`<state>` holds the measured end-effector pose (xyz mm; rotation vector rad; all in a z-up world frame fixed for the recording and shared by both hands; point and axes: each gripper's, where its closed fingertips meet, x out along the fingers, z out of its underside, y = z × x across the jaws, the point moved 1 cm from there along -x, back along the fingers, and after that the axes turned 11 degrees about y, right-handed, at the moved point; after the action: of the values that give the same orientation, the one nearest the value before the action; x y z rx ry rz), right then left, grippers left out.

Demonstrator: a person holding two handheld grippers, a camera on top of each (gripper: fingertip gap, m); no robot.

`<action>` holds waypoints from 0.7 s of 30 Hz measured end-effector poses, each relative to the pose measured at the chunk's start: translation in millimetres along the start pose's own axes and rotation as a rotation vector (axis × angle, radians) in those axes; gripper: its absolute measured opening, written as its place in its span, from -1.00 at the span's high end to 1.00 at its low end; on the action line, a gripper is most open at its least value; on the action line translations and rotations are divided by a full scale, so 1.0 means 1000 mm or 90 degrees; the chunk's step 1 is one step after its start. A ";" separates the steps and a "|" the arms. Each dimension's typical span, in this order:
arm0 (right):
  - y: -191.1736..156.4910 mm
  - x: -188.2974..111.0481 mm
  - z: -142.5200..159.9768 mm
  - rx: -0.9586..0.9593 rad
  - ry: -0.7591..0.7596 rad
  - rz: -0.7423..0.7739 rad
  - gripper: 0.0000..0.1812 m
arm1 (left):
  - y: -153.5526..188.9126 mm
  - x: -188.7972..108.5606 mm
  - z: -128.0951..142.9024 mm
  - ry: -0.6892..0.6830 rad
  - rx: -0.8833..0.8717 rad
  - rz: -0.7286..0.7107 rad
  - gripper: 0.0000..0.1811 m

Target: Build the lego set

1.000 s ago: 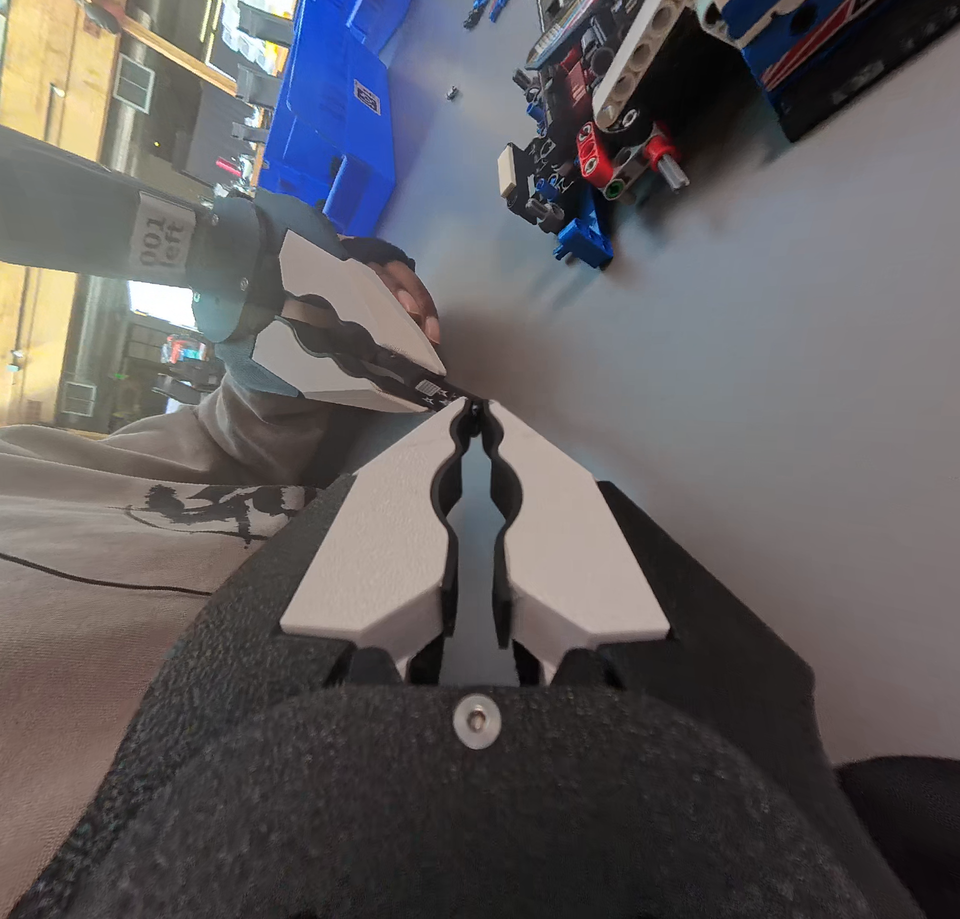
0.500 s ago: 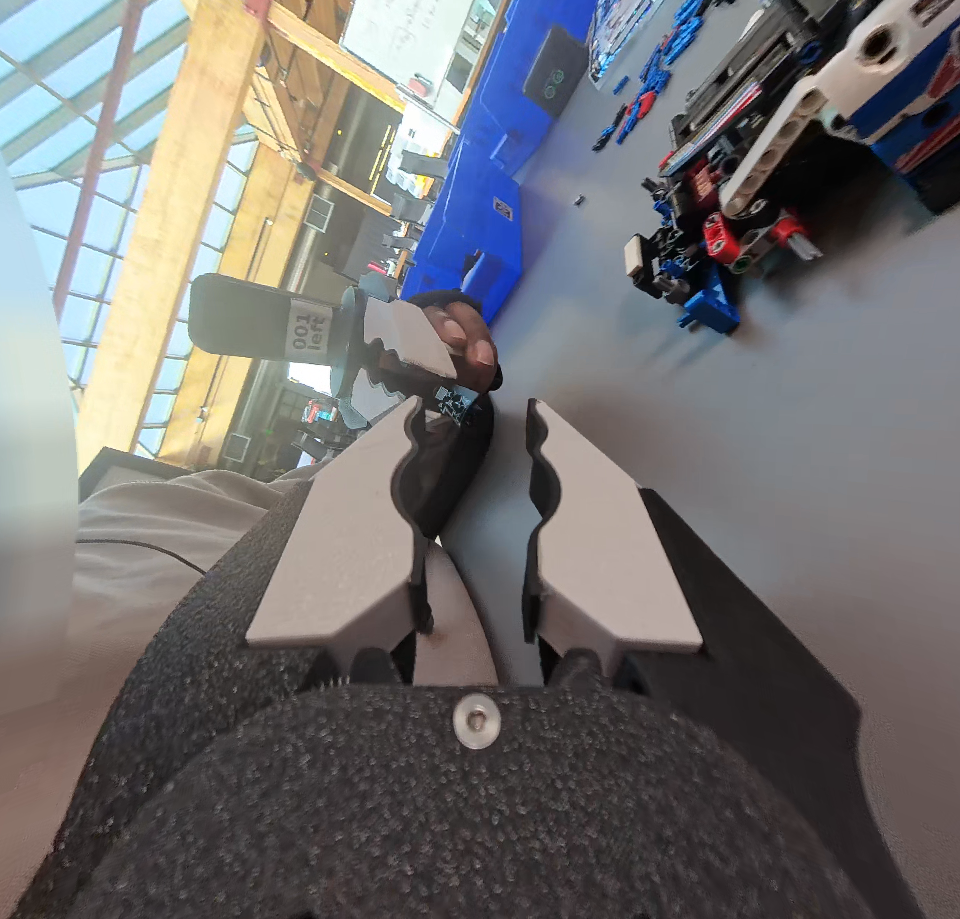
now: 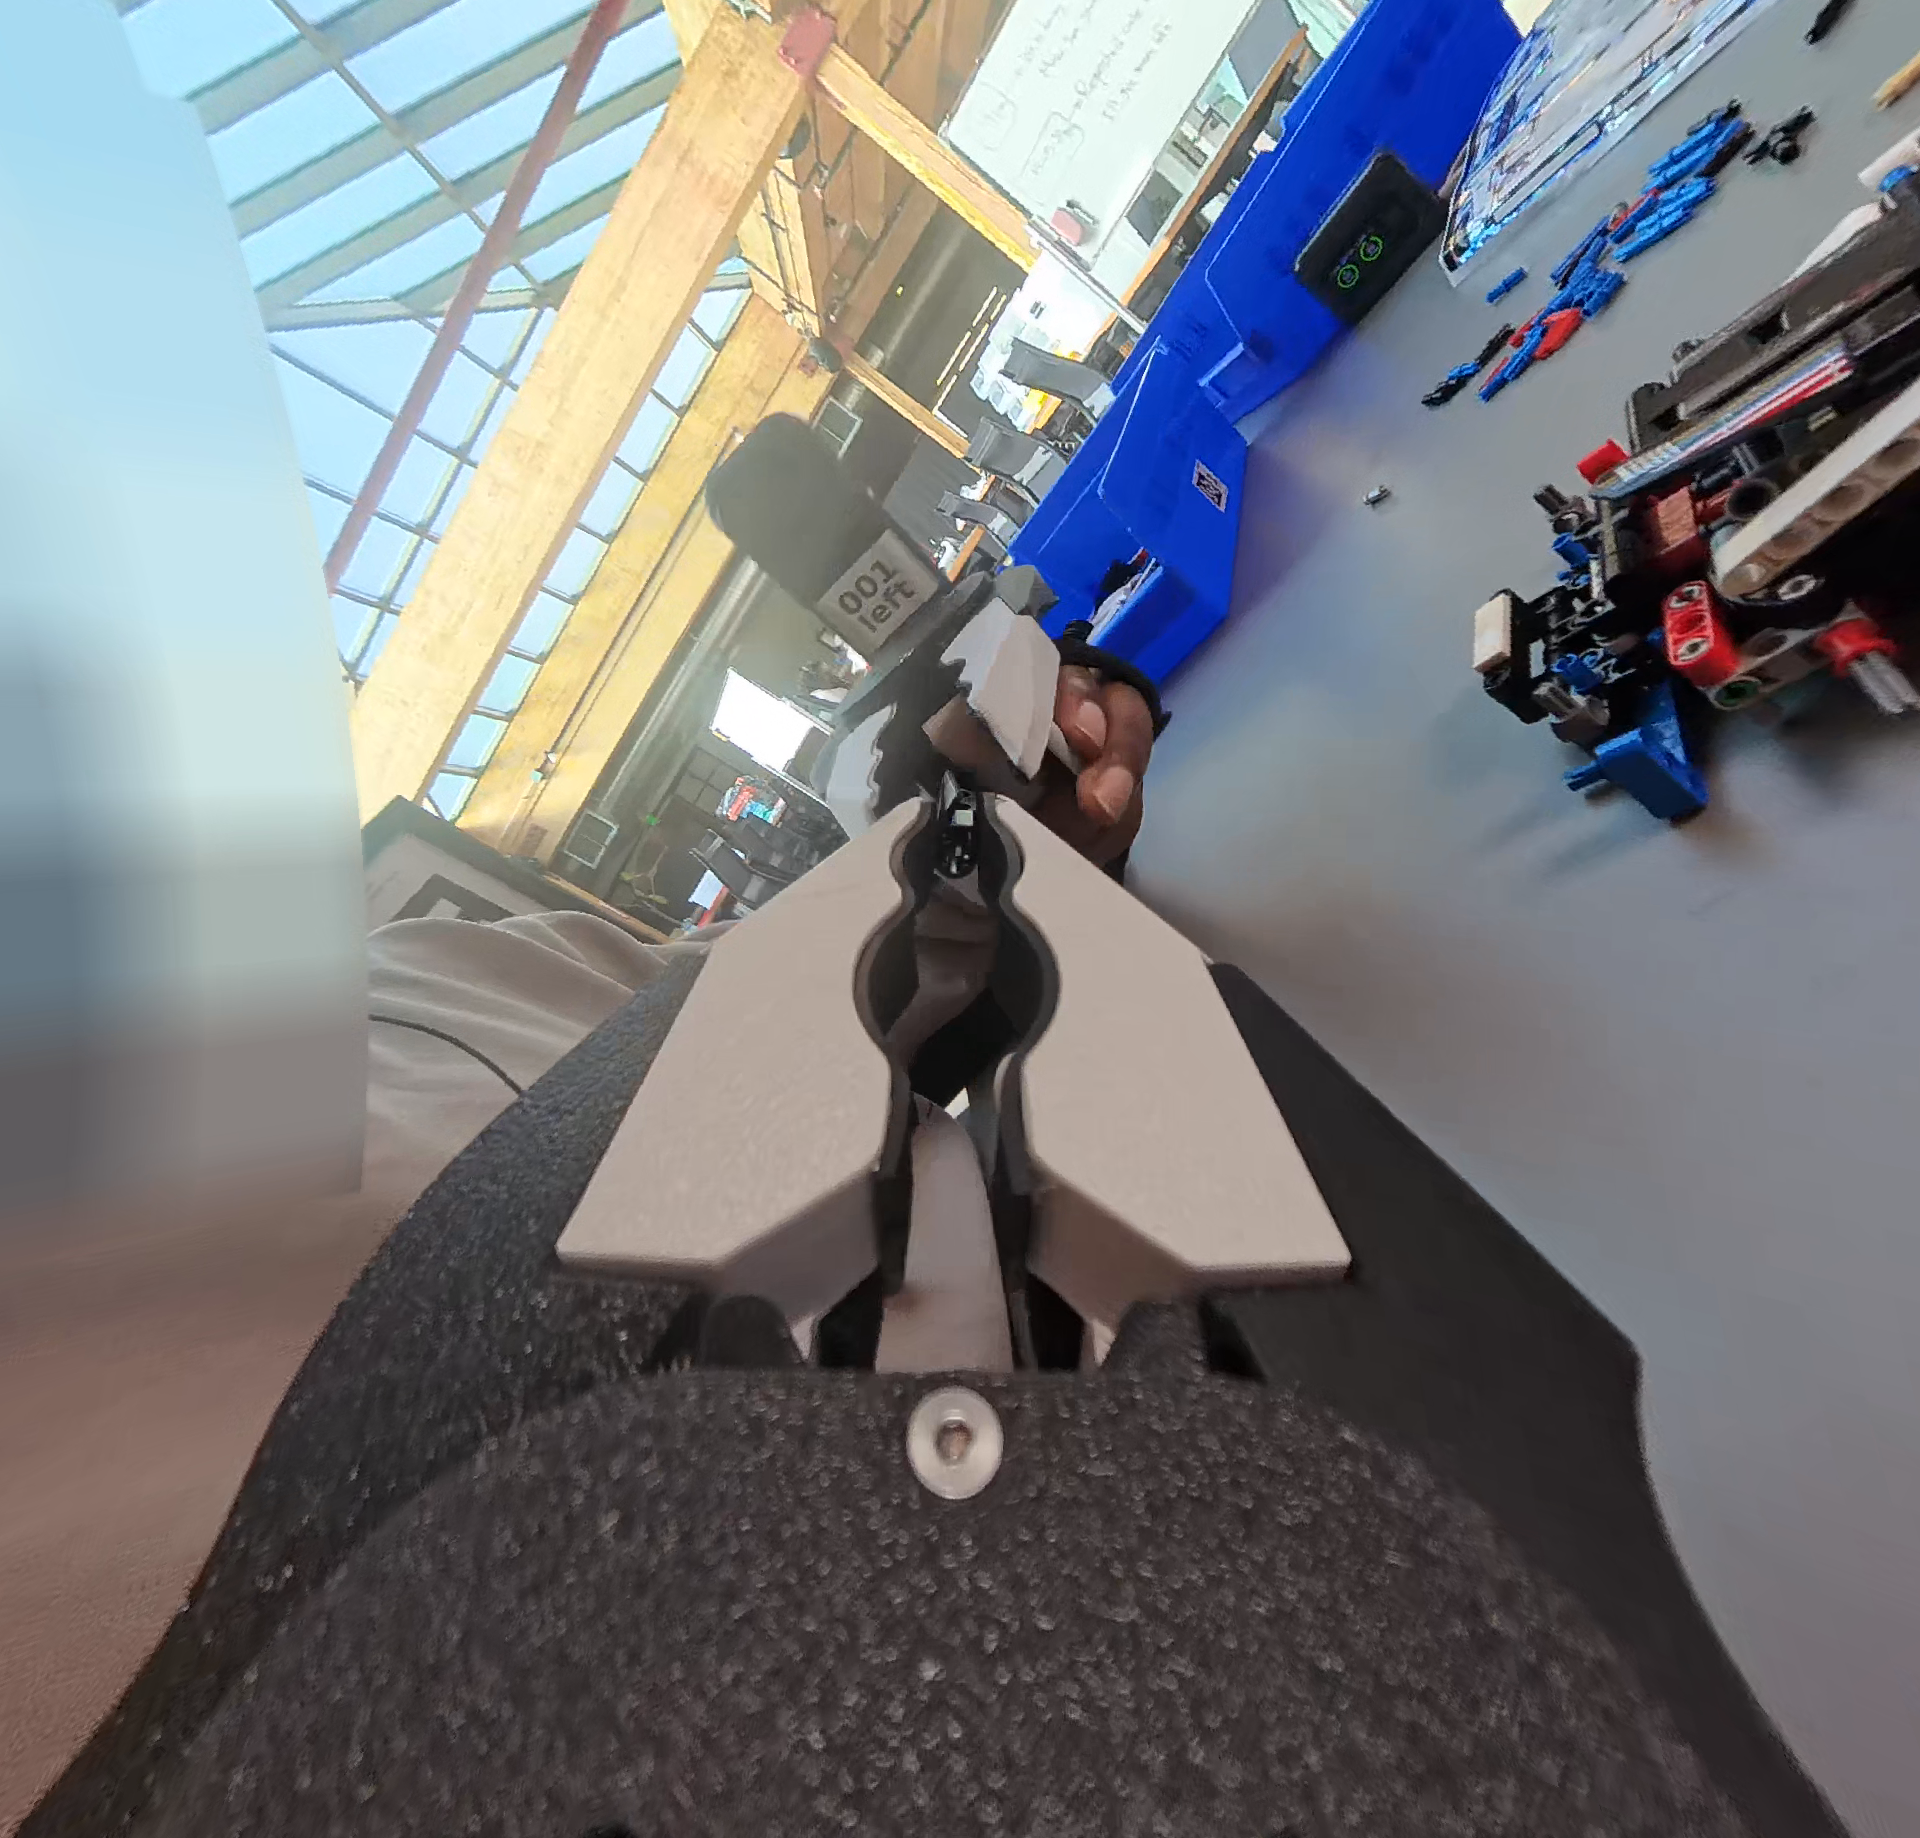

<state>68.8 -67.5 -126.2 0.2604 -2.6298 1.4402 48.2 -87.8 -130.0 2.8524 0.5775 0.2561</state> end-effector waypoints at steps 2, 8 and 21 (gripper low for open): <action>-0.002 0.003 0.003 -0.019 -0.014 0.001 0.94 | 0.001 0.002 -0.007 0.044 -0.088 0.013 0.71; 0.000 0.007 0.005 -0.036 -0.024 0.008 0.94 | -0.003 0.005 -0.001 0.017 -0.100 -0.012 0.92; 0.008 0.001 0.006 -0.209 -0.127 0.012 0.93 | -0.009 0.001 0.005 0.009 -0.148 -0.012 0.93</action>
<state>66.4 -68.4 -135.8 0.3588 -2.9793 1.0074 47.1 -80.1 -136.9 2.6221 0.5391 0.3173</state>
